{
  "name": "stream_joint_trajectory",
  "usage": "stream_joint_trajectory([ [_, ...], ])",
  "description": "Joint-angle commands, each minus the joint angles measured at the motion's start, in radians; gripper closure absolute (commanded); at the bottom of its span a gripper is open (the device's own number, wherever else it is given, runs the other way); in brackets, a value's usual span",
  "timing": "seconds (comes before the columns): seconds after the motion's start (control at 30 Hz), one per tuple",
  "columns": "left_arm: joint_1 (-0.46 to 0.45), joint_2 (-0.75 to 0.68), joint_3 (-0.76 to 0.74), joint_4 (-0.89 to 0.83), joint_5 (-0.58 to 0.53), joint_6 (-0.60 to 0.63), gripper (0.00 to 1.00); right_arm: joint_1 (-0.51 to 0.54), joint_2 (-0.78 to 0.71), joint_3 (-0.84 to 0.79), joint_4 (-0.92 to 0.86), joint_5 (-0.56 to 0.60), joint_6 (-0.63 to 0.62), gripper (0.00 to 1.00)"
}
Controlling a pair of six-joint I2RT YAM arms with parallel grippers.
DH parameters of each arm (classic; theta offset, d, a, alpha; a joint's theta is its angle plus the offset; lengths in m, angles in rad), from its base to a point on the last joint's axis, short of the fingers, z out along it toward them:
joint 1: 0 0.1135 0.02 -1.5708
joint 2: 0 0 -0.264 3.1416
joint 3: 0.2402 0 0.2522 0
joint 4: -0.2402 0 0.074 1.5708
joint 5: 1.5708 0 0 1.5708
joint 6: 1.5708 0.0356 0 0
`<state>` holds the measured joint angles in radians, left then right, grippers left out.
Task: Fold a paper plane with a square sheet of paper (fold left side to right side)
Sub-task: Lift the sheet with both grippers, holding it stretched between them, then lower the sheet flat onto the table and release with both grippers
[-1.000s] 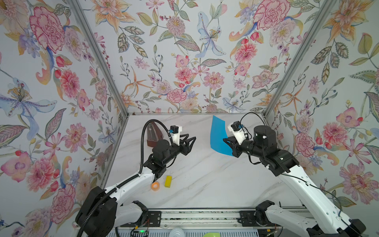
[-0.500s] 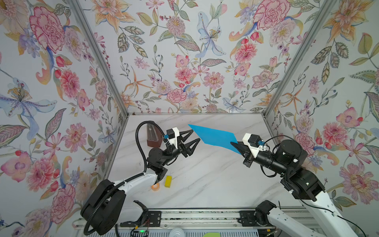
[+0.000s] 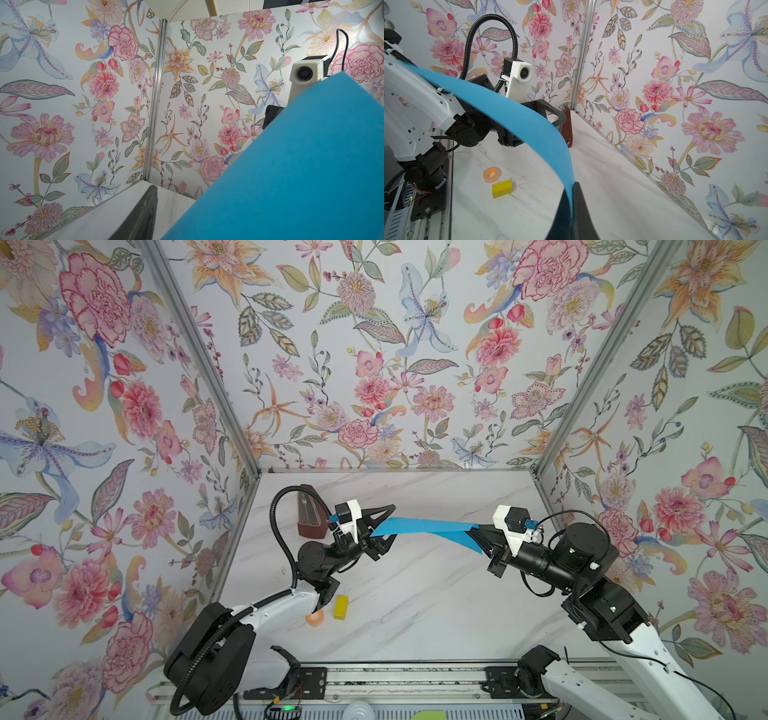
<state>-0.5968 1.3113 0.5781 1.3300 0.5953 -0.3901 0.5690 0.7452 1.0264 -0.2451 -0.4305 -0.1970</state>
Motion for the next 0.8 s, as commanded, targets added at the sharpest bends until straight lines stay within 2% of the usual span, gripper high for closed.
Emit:
stream_joint_trajectory([
  [0.0, -0.007, 0.012, 0.003, 0.057, 0.024, -0.002, 0.53, 0.005, -0.003, -0.014, 0.042, -0.021, 0.033, 1.00],
  [0.17, -0.007, 0.016, 0.000, 0.064, 0.029, 0.001, 0.59, 0.005, -0.003, -0.009, 0.037, -0.014, 0.039, 1.00],
  [0.3, -0.006, 0.021, 0.002, 0.069, 0.038, 0.000, 0.72, 0.004, -0.003, -0.011, 0.040, -0.011, 0.048, 1.00],
  [0.6, -0.007, 0.010, -0.015, 0.074, 0.026, 0.006, 0.82, 0.004, 0.000, -0.018, 0.020, 0.040, 0.059, 1.00],
  [0.77, -0.006, -0.005, -0.016, 0.052, 0.032, 0.016, 0.93, 0.004, -0.001, -0.020, 0.007, 0.050, 0.059, 1.00],
])
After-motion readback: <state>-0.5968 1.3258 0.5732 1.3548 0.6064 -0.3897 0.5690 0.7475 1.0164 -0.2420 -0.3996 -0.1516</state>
